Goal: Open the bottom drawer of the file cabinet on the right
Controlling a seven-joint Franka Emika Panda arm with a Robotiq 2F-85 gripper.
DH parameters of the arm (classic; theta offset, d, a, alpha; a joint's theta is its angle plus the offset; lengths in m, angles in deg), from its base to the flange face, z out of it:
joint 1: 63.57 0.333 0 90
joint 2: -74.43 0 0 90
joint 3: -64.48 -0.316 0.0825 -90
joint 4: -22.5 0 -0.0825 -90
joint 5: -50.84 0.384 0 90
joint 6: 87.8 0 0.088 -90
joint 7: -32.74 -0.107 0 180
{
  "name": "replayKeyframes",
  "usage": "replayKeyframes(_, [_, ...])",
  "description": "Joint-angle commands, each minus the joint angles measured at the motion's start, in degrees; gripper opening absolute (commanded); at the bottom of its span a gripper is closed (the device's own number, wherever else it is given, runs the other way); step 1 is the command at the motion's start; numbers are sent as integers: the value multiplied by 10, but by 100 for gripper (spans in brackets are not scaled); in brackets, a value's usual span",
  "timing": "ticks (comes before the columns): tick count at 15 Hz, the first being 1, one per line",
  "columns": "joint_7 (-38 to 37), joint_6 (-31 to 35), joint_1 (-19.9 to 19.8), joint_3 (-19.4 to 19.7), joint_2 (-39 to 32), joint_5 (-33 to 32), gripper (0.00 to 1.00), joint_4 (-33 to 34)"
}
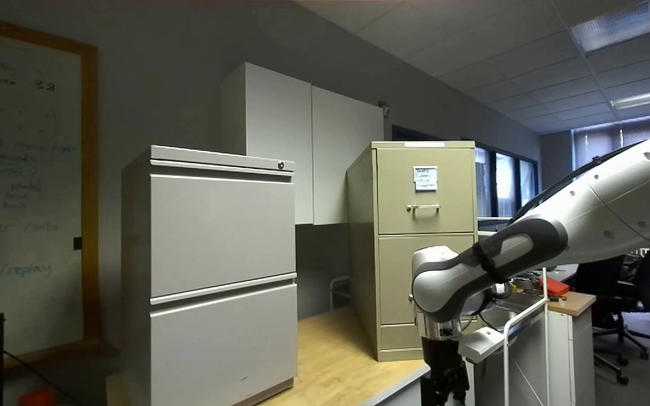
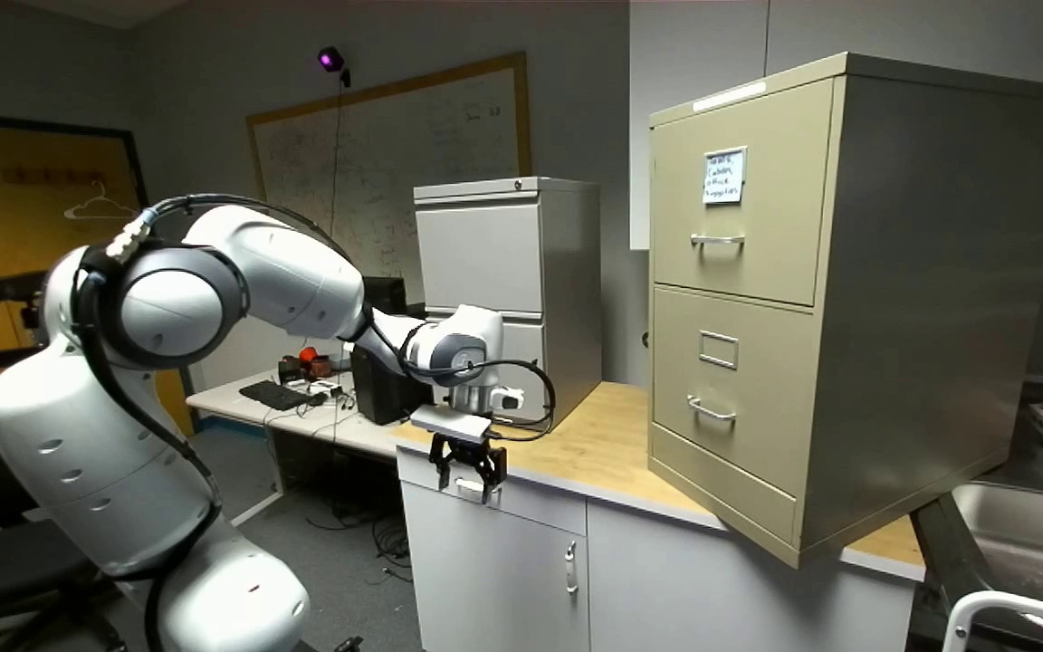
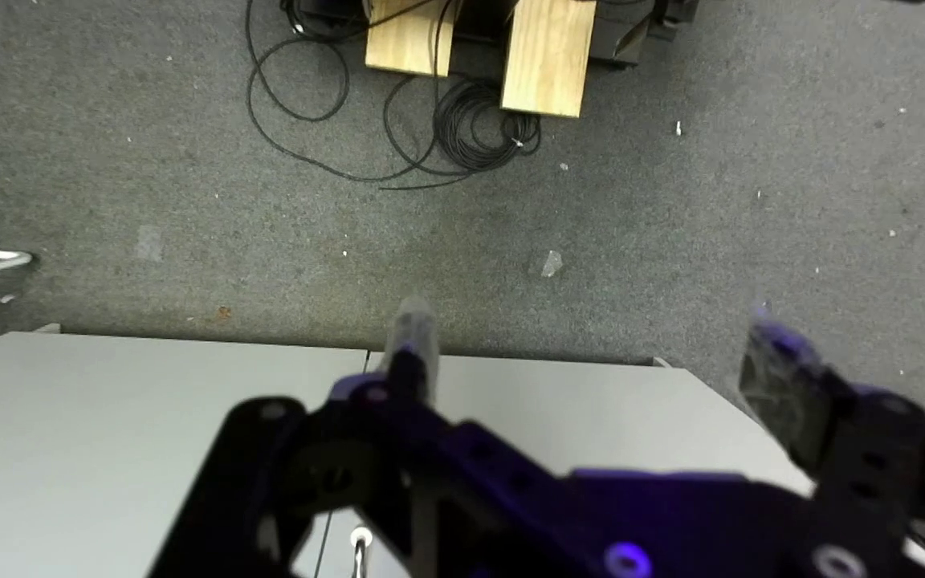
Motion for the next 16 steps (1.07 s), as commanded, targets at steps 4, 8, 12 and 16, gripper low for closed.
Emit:
replayKeyframes(4, [-49, 134, 4, 0, -66, 104, 100, 67])
replayKeyframes(8, [-67, 239, -3, 3, -100, 177, 100, 101])
replayKeyframes(12, [-72, 324, -19, 17, -108, 222, 100, 105])
replayKeyframes(16, [-49, 385, -37, 45, -98, 295, 100, 92])
